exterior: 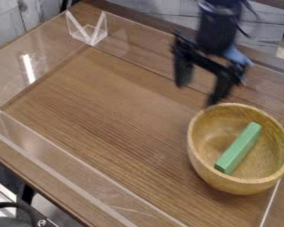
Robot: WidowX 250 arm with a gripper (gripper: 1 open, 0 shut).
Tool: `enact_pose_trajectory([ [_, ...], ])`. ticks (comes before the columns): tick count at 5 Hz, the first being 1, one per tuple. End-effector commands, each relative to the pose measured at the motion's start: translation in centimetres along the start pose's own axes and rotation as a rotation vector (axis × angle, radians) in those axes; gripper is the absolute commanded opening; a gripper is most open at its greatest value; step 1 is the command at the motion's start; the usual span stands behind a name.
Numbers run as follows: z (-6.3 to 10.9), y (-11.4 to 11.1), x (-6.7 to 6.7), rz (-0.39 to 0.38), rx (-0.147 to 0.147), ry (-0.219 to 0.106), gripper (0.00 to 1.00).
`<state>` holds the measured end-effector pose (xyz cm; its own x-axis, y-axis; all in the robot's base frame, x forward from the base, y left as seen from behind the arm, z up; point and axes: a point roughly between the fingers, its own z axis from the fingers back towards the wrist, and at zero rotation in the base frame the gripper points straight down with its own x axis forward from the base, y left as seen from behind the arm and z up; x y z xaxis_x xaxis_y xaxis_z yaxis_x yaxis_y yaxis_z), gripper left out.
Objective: Remove the green block from inside the brown bowl and put it on the table
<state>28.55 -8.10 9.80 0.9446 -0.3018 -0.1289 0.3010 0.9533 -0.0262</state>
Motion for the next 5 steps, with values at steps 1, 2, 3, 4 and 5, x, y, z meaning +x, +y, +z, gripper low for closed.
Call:
enact_pose_trajectory([
  [1, 0.4, -4.8, 1.9, -0.177, 0.024, -0.088, 1.00],
  [2, -1.7, -6.8, 3.0, -0.236, 0.047, -0.126, 1.00],
  [3, -3.0, -6.7, 3.7, -0.245, 0.046, -0.132, 1.00],
  [4, -3.8, -6.3, 4.1, -0.244, 0.039, -0.134, 1.00],
  [5, -4.5, -5.9, 4.7, -0.242, 0.032, -0.135, 1.00],
])
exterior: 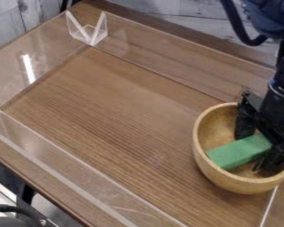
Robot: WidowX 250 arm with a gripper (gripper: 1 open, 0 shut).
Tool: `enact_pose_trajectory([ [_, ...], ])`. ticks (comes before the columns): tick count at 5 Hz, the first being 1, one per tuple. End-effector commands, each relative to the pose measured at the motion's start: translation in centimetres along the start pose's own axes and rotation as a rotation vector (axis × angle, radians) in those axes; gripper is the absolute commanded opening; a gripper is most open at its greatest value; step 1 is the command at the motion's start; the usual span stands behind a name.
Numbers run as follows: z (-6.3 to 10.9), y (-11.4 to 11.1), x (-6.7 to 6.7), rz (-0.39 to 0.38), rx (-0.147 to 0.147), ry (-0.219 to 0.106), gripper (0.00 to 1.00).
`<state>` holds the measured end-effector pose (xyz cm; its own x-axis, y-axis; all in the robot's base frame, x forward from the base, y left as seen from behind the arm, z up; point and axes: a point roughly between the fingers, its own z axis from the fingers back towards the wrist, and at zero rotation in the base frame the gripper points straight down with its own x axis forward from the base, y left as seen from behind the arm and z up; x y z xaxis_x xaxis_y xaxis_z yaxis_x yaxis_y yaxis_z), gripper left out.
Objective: Remove the green block from inside the brown bowl and put it on the table
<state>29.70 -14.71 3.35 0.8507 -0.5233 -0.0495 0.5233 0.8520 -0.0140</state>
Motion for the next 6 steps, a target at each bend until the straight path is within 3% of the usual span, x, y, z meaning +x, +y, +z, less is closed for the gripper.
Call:
enact_pose_trajectory([
  [1, 1.28, 0.26, 1.08, 0.007, -0.002, -0.061, 0.00],
  [6, 2.05, 0.40, 0.74, 0.074, -0.088, -0.023, 0.00],
])
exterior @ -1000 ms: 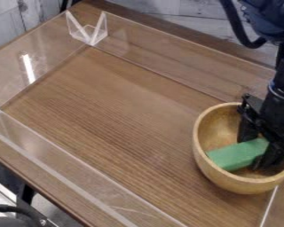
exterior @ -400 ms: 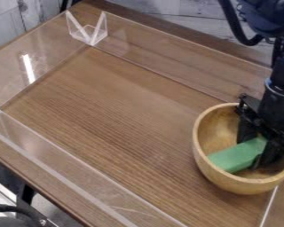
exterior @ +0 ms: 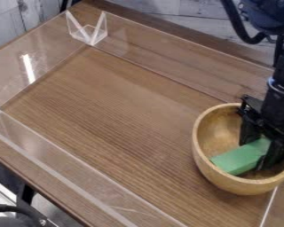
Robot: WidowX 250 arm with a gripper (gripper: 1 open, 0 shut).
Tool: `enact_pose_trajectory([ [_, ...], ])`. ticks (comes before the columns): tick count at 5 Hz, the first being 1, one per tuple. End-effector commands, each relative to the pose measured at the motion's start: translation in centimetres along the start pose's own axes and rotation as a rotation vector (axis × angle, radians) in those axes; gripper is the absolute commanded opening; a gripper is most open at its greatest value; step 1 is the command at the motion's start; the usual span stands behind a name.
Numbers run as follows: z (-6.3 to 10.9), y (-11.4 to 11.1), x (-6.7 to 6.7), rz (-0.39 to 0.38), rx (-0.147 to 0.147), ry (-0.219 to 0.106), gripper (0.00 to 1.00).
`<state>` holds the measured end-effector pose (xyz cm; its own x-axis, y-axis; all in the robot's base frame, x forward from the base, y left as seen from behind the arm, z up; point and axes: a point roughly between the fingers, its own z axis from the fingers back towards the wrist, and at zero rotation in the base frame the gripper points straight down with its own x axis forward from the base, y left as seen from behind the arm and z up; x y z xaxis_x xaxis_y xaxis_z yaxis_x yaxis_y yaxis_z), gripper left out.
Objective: Remove the green block from inside the brown bowl and put it on the table
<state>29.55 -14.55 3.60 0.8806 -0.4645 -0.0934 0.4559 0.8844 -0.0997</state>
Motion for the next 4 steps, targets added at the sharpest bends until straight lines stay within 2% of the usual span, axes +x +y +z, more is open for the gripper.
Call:
enact_pose_trajectory([
  [1, 2.1, 0.2, 0.9, 0.016, -0.014, -0.059, 0.00],
  [4, 3.2, 0.8, 0.8, 0.066, -0.059, -0.046, 0.00],
])
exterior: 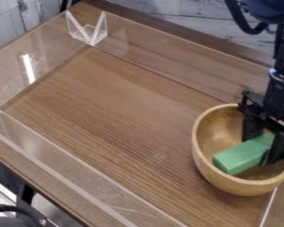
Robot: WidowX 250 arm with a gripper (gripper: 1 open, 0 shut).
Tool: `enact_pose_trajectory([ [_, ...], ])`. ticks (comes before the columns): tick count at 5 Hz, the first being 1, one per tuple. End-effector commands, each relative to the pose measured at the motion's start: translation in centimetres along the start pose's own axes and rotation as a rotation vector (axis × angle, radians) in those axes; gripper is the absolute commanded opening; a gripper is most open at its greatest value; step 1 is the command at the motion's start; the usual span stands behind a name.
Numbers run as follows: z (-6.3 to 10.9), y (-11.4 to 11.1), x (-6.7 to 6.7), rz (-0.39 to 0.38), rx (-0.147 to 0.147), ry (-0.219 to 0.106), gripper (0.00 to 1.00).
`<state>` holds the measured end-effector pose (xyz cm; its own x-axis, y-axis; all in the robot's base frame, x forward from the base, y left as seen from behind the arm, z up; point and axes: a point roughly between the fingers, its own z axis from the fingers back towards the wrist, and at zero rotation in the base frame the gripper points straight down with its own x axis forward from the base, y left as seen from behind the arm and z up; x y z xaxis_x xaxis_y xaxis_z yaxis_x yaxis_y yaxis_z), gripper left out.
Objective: Remove the green block from inside the brown bowl and put it on the table
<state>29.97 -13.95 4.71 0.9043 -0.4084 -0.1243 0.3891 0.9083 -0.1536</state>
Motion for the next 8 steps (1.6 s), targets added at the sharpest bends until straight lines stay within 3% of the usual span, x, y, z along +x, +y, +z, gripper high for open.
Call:
enact_pose_trajectory([
  [1, 2.5, 0.3, 0.9, 0.018, -0.012, -0.069, 0.00],
  [3, 3.7, 1.2, 1.0, 0.057, -0.036, -0.070, 0.00],
  [5, 6.4, 2.0, -0.2, 0.082, -0.069, -0.083, 0.00],
  [6, 9.2, 3.1, -1.1, 0.116, -0.077, -0.117, 0.00],
  [7, 14.8, 6.9, -2.4, 0.241, -0.045, -0.204, 0.00],
  [8, 18.6, 8.8, -4.5, 0.294, -0.019, -0.258, 0.00],
])
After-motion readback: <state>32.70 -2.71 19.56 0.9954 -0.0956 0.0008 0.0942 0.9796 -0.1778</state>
